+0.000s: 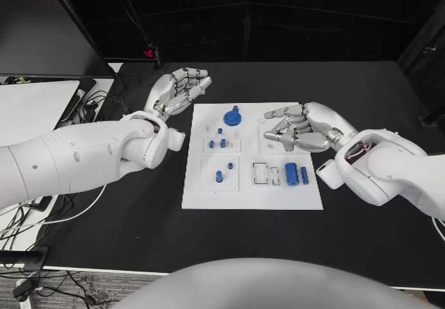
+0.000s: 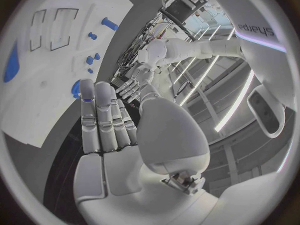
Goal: Assemble the parts on the task board
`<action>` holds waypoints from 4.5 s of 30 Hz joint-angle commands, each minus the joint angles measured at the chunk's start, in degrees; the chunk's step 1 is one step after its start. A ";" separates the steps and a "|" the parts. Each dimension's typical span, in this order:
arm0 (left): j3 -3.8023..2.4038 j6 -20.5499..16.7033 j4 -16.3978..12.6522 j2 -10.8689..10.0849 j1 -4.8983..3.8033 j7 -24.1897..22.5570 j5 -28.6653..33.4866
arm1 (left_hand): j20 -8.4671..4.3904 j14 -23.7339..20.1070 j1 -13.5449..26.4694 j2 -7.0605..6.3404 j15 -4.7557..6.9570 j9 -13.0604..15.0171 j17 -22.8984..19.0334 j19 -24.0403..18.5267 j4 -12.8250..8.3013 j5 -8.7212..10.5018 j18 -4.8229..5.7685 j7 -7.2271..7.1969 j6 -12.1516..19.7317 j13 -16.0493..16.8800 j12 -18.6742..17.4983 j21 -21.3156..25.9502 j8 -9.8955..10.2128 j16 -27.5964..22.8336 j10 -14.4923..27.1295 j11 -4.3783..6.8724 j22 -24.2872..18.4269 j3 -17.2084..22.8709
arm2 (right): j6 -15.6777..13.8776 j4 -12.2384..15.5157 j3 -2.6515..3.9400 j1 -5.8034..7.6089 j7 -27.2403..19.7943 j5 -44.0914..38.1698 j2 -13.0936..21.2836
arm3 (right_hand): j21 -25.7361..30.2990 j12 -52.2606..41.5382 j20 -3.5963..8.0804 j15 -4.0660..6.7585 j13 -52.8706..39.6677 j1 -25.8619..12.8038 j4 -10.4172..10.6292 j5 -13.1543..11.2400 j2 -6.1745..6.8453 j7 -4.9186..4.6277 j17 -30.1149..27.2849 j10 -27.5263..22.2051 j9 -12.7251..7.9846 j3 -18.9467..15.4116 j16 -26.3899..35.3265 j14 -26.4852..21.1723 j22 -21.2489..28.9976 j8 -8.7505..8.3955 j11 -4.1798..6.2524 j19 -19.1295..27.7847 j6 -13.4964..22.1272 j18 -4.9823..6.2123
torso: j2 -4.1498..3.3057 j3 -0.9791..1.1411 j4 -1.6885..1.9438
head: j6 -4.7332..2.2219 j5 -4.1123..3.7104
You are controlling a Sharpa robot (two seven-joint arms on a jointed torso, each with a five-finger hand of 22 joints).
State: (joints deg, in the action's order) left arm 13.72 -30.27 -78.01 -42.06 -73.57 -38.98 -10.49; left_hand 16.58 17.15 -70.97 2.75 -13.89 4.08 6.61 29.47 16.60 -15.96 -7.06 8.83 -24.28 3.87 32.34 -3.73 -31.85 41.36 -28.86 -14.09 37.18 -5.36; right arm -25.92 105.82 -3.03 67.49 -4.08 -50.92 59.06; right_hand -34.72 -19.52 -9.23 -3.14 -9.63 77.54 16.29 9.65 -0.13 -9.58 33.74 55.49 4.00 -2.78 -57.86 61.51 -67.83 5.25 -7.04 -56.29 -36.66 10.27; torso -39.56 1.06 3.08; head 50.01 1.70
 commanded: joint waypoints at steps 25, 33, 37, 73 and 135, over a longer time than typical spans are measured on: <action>-0.06 0.74 0.60 0.54 0.09 -4.29 0.05 | 0.00 -0.47 0.06 0.51 0.04 -0.08 -0.17 0.49 0.09 -0.20 0.75 7.66 0.56 -0.10 0.38 -0.37 -0.44 0.14 0.47 -0.10 -0.11 -0.39 | 3.20 3.62 -3.74 0.54 28.15 -21.95 9.93 | -55.28 -70.48 0.51 0.61 -80.37 -13.04 0.53 12.29 1.18 -0.79 56.26 34.51 8.41 -8.97 -32.14 28.49 -22.17 38.96 0.38 -33.71 1.81 -10.27 | 0.51 -0.83 -0.26 | -0.01 -8.98; -0.06 0.99 0.62 0.50 0.14 -4.30 0.05 | 0.00 -0.48 0.04 0.53 0.04 -0.08 -0.18 0.49 0.09 -0.21 0.75 7.66 0.58 -0.10 0.39 -0.37 -0.45 0.16 0.48 -0.09 -0.12 -0.41 | 4.45 4.75 -3.83 0.16 34.57 -31.11 8.39 | -55.28 -70.48 0.97 1.01 -80.37 -14.43 0.53 12.81 2.87 -0.49 56.26 34.51 8.27 -7.02 -32.14 28.49 -22.17 38.93 0.73 -33.71 0.75 -10.27 | 0.68 -0.84 -0.12 | -0.01 -9.96; -0.06 1.03 0.76 0.39 0.20 -4.31 0.05 | 0.00 -0.49 0.03 0.55 0.04 -0.08 -0.19 0.49 0.09 -0.22 0.75 7.66 0.59 -0.10 0.40 -0.37 -0.46 0.17 0.49 -0.09 -0.12 -0.42 | 5.68 4.75 -3.84 -0.34 36.72 -33.21 7.31 | -55.28 -70.48 1.04 1.08 -80.37 -14.78 0.54 12.72 3.14 -0.40 56.26 34.51 8.21 -6.60 -32.14 28.49 -22.17 38.86 0.81 -33.71 0.44 -10.27 | 0.65 -0.82 -0.14 | -0.01 -9.87; -0.06 1.33 0.89 -0.04 0.60 -4.33 0.05 | 0.00 -0.59 -0.08 0.70 0.02 -0.10 -0.33 0.45 0.09 -0.32 0.78 7.68 0.73 -0.11 0.47 -0.36 -0.56 0.31 0.61 -0.11 -0.20 -0.54 | 13.47 1.32 -3.84 -2.60 42.25 -36.39 0.92 | -55.28 -70.48 1.08 1.09 -80.37 -15.12 0.48 10.94 1.66 -0.32 56.26 34.51 7.41 -5.01 -32.14 28.49 -22.17 37.26 0.91 -33.71 -0.26 -10.27 | 0.70 -0.86 -0.08 | -0.01 -9.48; -0.06 1.80 0.76 -0.45 0.72 -3.73 0.05 | 0.01 -0.67 -0.15 0.87 0.01 -0.11 -0.45 0.39 0.11 -0.44 0.81 7.69 0.83 -0.11 0.56 -0.35 -0.66 0.44 0.69 -0.12 -0.28 -0.64 | 16.79 -3.37 -3.83 -4.19 41.97 -32.38 -5.30 | -55.28 -70.48 1.08 1.20 -80.37 -0.15 -4.76 5.76 -3.59 -0.08 56.26 34.51 4.30 1.52 -32.14 28.49 -22.17 30.99 1.10 -33.71 -0.98 -10.27 | 0.71 -0.89 -0.15 | -0.01 -9.44</action>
State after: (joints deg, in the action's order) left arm 13.72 -28.99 -77.18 -42.48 -72.78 -38.98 -10.48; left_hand 16.58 16.76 -71.20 2.97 -13.90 4.04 6.21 29.47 16.58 -16.20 -7.06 8.83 -23.87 3.84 32.55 -3.73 -32.29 41.58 -28.65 -14.30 36.95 -5.64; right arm -11.09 102.70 -6.16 64.03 38.23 -85.23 53.78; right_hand -89.81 -89.85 -8.61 -2.34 -74.92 76.36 11.68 15.56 -3.04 -10.06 74.91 83.84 18.62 -1.55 -89.86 84.05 -74.91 36.40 -6.34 -84.04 -37.38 0.86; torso -38.86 0.19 2.95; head 50.00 -7.75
